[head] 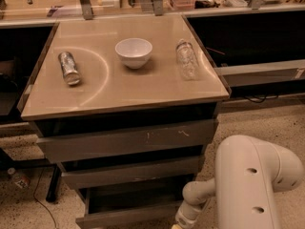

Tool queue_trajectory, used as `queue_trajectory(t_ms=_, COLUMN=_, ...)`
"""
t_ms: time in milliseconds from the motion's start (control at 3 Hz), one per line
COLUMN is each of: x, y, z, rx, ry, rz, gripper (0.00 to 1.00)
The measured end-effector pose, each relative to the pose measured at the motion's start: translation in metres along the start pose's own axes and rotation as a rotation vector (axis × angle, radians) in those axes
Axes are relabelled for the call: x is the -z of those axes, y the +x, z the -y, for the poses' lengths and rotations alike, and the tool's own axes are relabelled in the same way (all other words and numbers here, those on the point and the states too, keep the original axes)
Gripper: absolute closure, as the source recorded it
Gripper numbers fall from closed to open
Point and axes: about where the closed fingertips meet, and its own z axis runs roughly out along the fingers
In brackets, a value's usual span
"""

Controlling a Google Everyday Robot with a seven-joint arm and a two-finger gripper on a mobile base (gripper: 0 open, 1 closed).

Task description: Close bottom drawer

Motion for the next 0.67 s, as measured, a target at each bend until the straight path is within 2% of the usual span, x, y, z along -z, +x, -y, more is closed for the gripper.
queue_trajectory(t_ms=333, x=0.0, y=0.0, z=0.0, rx=0.0, ry=0.0, rz=0.0, gripper=0.18)
queue_trajectory(t_ms=667, x=0.0, y=0.0, z=0.0, rx=0.0, ry=0.0, rz=0.0, gripper=0.42)
